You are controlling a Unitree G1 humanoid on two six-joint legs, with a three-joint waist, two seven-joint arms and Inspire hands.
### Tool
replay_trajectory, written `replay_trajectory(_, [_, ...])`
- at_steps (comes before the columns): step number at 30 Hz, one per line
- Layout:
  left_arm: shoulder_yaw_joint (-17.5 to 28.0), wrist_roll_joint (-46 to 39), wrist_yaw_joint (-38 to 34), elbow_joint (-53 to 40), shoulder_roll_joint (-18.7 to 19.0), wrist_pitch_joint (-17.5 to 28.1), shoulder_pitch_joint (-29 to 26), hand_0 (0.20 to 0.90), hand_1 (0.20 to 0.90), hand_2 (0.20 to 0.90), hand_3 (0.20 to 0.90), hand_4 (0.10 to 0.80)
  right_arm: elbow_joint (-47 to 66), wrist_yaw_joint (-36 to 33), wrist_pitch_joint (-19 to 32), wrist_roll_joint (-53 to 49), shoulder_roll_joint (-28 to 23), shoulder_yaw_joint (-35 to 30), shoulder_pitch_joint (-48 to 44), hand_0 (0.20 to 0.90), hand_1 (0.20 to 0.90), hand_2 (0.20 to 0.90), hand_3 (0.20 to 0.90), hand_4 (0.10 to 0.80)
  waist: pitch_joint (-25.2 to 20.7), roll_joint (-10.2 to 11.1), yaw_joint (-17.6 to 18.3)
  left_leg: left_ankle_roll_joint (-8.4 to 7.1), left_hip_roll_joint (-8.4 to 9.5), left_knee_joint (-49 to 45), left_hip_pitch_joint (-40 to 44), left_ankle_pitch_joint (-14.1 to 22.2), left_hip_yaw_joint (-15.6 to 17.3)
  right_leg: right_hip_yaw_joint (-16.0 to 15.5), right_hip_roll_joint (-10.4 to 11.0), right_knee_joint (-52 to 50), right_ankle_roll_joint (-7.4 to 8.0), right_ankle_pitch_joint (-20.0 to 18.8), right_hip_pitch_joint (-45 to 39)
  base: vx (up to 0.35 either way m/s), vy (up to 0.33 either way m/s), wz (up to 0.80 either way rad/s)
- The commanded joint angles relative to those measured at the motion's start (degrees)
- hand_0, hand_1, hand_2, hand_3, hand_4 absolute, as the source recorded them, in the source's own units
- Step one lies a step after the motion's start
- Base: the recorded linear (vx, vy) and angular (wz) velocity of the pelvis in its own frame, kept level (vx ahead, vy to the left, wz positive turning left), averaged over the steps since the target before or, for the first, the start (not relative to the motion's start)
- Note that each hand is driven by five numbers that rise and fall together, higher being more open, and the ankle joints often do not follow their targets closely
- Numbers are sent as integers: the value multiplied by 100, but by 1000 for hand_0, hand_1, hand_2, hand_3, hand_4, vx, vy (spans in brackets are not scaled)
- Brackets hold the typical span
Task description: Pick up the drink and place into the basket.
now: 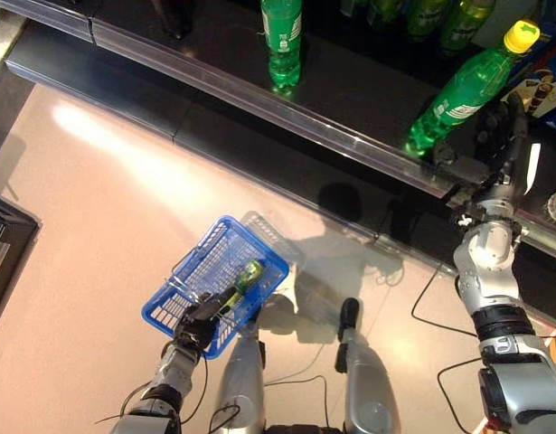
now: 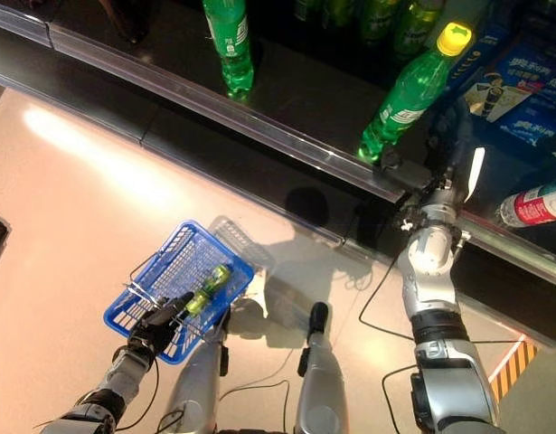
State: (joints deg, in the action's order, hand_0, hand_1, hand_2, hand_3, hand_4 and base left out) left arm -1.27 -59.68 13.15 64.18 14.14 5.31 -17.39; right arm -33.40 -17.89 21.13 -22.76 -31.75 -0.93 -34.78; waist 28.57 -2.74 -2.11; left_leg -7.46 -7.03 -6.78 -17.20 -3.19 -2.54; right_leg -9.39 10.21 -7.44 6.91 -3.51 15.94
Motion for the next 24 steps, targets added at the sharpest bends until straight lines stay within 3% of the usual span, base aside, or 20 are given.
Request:
replay_trajectory(1, [-166, 45, 222, -58, 455, 180, 260, 300, 300, 300, 200, 100, 170, 86, 343, -85, -570, 15, -526, 900, 900, 900, 900, 800, -526, 95, -65, 330, 5, -23, -32, 112, 62, -33, 301, -140, -50, 267, -52, 0, 0, 0])
replay_trajectory(24, [-373, 139, 246, -122, 603, 51, 209, 300, 300, 300, 200, 100, -656, 314, -313, -38, -967, 769, -1611, 900, 900, 900, 900, 800, -478, 135, -277, 338, 33, -93, -33, 133, 58, -152, 337, -109, -52, 223, -105, 7, -2, 3])
